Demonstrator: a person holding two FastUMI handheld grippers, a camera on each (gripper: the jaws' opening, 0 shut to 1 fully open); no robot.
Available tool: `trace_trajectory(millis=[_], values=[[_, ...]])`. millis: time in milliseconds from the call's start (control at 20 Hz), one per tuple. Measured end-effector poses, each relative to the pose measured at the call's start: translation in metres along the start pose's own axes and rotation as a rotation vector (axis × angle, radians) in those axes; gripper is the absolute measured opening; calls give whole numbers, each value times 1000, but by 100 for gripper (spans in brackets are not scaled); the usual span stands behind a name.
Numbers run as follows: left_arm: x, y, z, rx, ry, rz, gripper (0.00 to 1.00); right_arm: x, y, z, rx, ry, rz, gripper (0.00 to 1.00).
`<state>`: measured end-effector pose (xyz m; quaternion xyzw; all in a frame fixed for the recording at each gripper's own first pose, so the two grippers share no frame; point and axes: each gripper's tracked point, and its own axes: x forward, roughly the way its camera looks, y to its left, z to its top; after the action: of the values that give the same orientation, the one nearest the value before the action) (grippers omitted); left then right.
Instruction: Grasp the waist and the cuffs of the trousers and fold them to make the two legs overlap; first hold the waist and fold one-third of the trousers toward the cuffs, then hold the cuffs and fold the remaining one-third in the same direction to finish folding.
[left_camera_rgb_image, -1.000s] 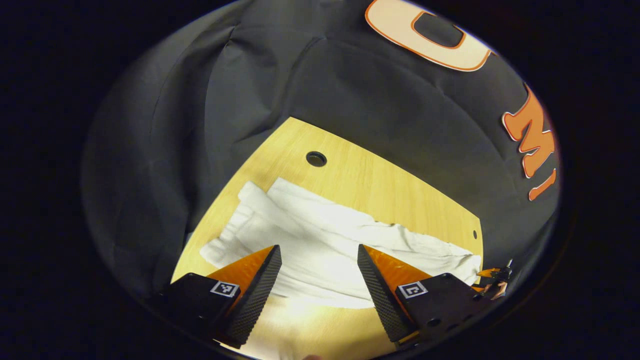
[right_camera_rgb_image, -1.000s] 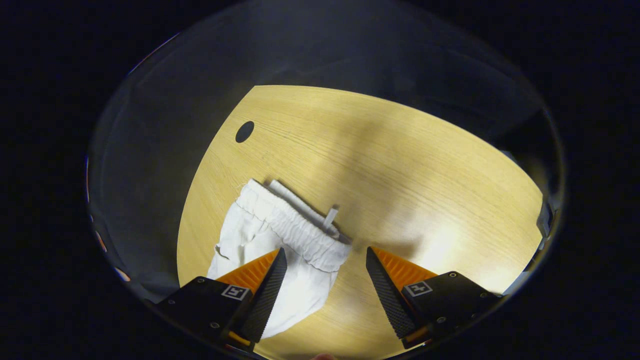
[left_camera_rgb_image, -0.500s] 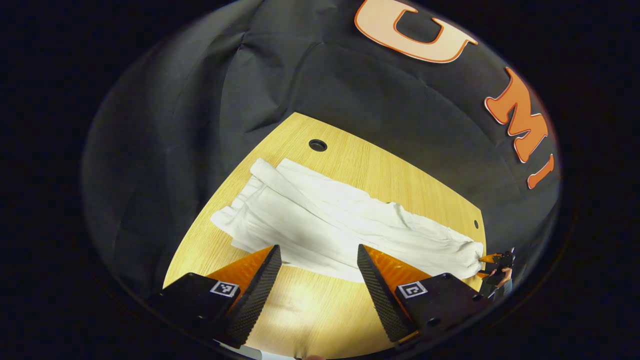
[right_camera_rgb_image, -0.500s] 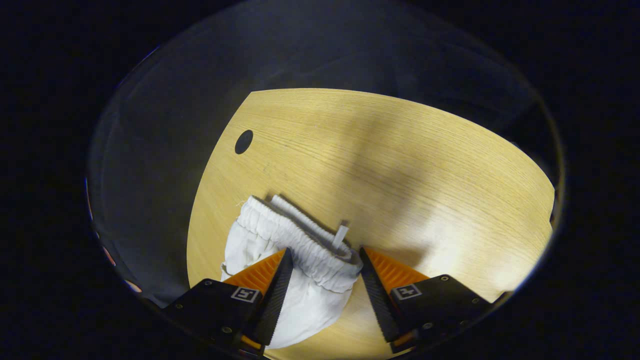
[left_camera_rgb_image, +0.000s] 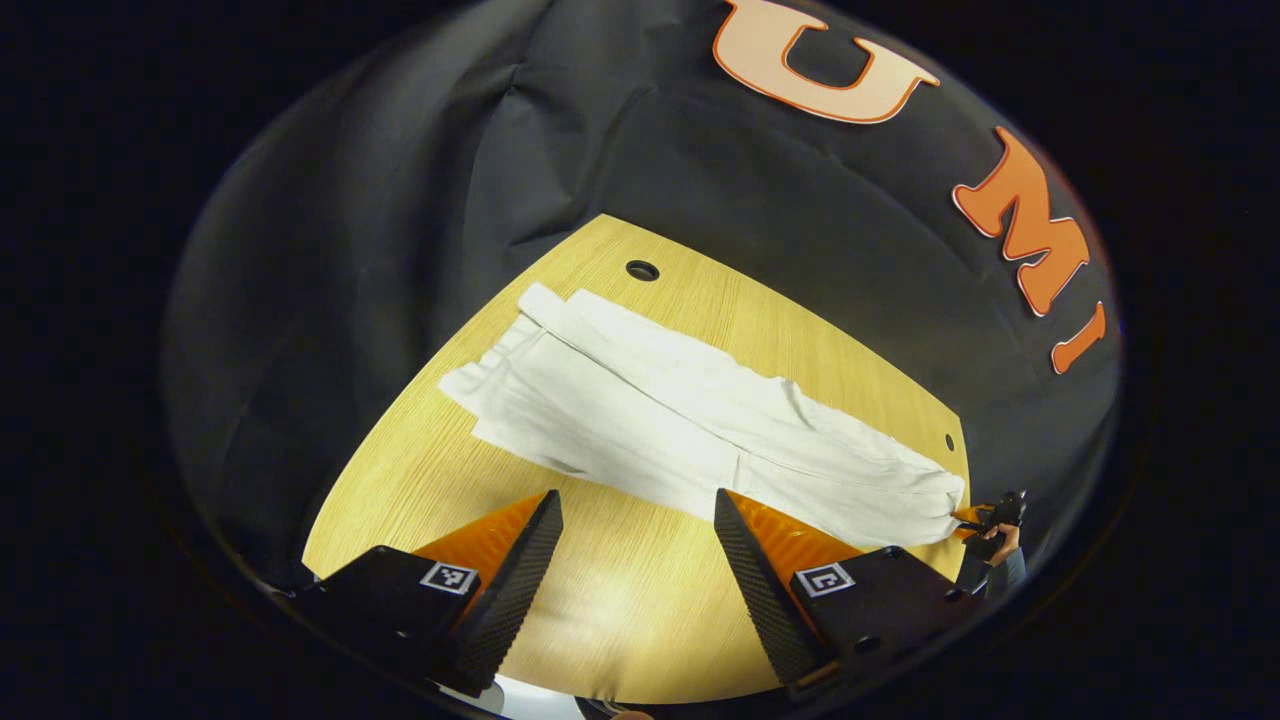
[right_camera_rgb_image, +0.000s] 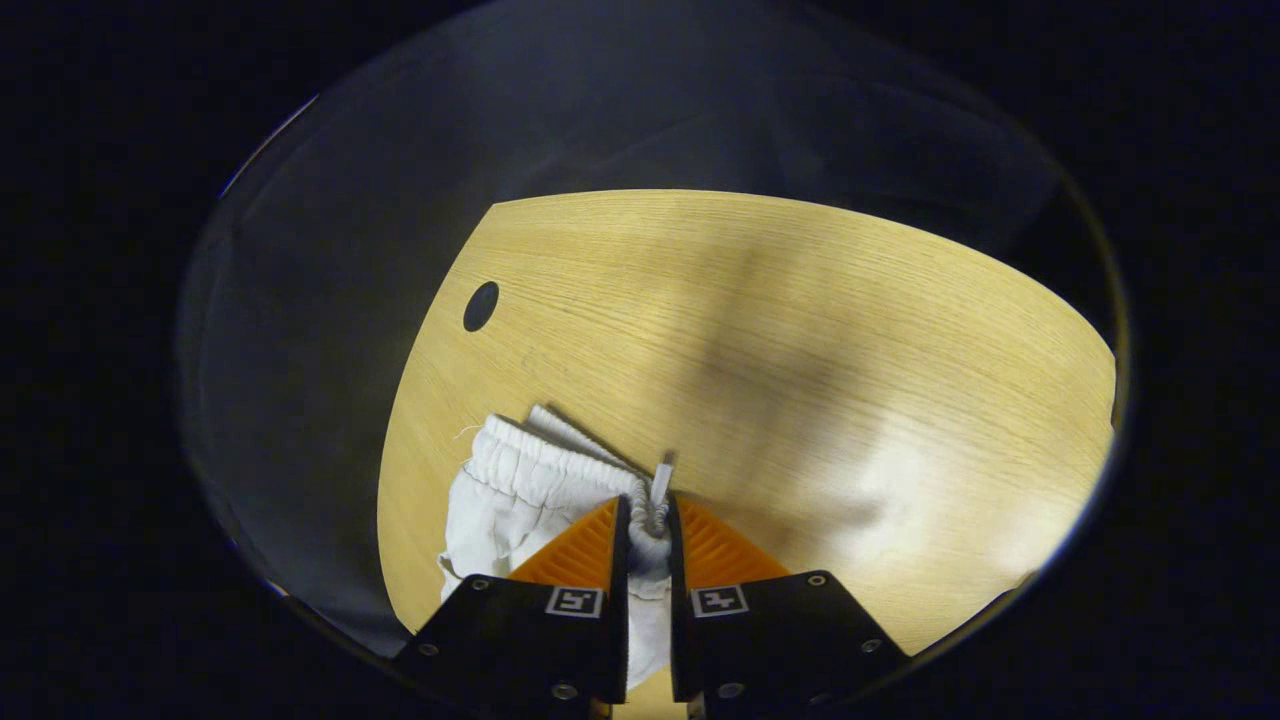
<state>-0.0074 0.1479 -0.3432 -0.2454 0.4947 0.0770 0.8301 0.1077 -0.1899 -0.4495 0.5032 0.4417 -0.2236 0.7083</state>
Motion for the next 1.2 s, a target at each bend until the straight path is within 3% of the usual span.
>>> trace_trajectory(millis=[450,650,700,750,1200], values=[[-9,-3,-7,5,-19,-31,99,-19,12,19,37,-62,272,16],[-1,0,-10,46,0,-47,100,-15,13,13,63,-81,317,16],[3,1,-10,56,8,-50,96,-14,13,14,78,-83,321,16],[8,3,-10,58,12,-62,100,-15,15,15,89,-89,332,16],[30,35,-11,14,47,-118,96,-15,15,15,87,-114,413,16]])
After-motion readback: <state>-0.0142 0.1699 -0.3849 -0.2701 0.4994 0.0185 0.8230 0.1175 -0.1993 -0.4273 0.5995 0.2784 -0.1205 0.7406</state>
